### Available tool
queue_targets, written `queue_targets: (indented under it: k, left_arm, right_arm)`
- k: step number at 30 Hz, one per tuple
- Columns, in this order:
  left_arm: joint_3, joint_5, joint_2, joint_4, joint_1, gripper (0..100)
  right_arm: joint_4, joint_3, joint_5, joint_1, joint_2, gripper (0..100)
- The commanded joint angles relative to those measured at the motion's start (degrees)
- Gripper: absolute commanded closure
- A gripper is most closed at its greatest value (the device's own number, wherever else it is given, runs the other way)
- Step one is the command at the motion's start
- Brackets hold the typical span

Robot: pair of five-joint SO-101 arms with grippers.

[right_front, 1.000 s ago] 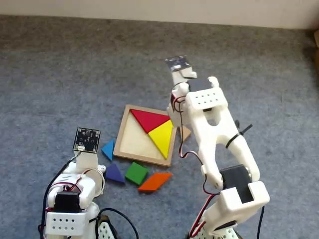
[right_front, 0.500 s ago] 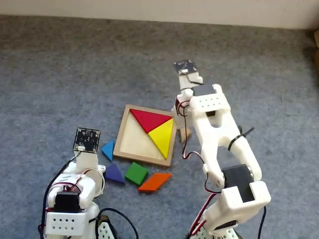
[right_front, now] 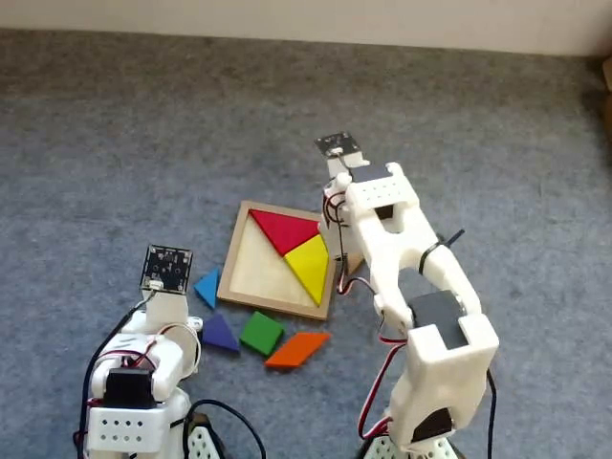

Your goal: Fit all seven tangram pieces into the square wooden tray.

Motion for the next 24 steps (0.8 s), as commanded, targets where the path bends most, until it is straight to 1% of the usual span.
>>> queue_targets:
  k: [1,9,12,15,21,24]
  left_arm:
    - [1.1,0.3,-3.0,0.3,-0.6,99]
    - [1.1,0.3,-3.0,0.3,-0.6,99]
    - [1.1,0.3,-3.0,0.3,-0.6,99]
    - [1.1,0.3,-3.0,0.3,-0.6,99]
    - [1.1,0.3,-3.0,0.3,-0.6,99]
    - [1.1,0.3,-3.0,0.3,-0.6,99]
  right_arm:
    - [0.6,-3.5,-0.1,-1.4,0.8,76.0]
    - [0.6,-3.6,0.0,-1.4,3.4,76.0]
    - [0.5,-3.6,2.1,-1.4,3.6,76.0]
    - [-0.7,-3.2,2.6,-1.4,3.6,76.2]
    - [-1.0,-3.2,2.8,-1.4,3.6,85.4]
    - [-1.0,-3.2,2.8,-1.4,3.6,86.1]
